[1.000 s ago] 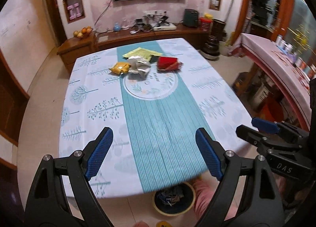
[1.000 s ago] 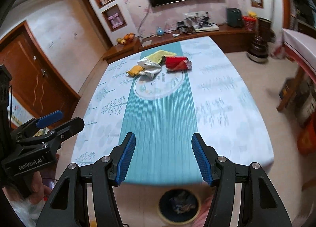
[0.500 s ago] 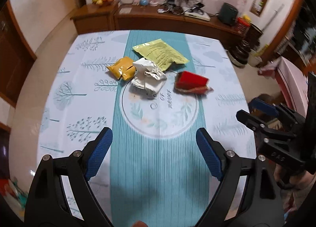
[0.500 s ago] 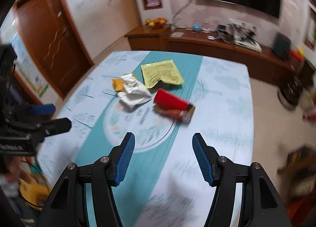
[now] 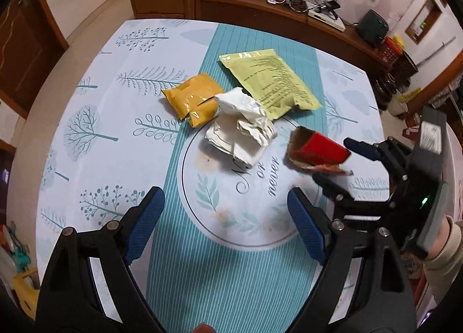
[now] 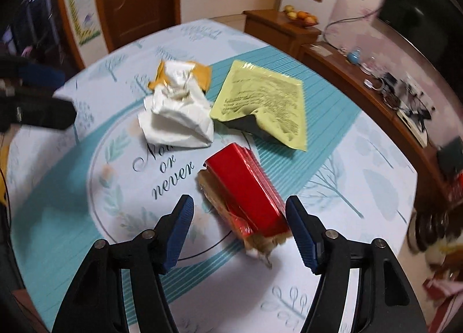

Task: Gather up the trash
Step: 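Grasp the red carton with the right tool while the left grasps the white tissues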

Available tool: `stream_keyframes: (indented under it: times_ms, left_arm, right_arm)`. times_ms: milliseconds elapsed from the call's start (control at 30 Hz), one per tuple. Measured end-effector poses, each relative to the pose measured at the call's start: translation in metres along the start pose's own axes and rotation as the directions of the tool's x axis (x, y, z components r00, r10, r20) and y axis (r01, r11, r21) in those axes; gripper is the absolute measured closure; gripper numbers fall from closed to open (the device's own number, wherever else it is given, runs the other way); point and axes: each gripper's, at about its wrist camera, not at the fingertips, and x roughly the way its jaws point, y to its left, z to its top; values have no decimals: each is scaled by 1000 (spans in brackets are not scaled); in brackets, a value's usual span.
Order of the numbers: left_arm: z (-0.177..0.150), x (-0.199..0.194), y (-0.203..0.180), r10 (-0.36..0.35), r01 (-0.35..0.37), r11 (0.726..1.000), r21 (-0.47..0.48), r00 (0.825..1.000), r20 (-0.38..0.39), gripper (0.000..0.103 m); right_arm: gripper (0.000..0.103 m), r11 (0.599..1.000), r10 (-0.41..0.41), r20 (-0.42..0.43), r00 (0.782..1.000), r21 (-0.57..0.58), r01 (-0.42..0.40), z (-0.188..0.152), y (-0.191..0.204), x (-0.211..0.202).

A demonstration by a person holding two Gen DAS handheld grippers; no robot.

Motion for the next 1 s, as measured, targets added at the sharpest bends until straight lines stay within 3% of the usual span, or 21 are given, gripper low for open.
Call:
stream_keyframes:
  times_ms: [300, 400, 433, 467, 567, 767, 1000]
  left_arm:
    - [15, 20, -4, 1, -2, 999, -33, 1000, -18, 18]
    - [20, 25, -6, -7, 6, 999, -45, 1000, -24, 18]
    - [22, 25, -7, -11, 10, 999, -48, 1000, -25, 18]
    - [24, 27, -7, -17, 15, 998, -54, 999, -28, 18]
    - [30, 32, -6, -36, 33, 996, -80, 999, -38, 18]
    - [45, 47, 3, -104, 89, 977, -193, 992, -70, 14]
    - [62, 71, 7, -147, 112, 949, -294, 984, -98, 12]
  right_arm:
    - [39, 998, 7, -16, 1000, -56, -8, 7, -1, 35]
    - [51, 999, 33, -2, 999, -39, -33, 11, -5, 35]
    - [59, 999, 39, 2, 999, -30, -39, 12, -6, 32]
    - [66, 999, 51, 6, 999, -8, -50, 15, -10, 31]
    - [73, 992, 98, 3, 995, 77, -98, 20, -23, 28]
    - [73, 944, 150, 43, 988, 290, -156, 23, -59, 20]
    - [74, 899, 161, 68, 985, 402, -174, 21, -74, 17]
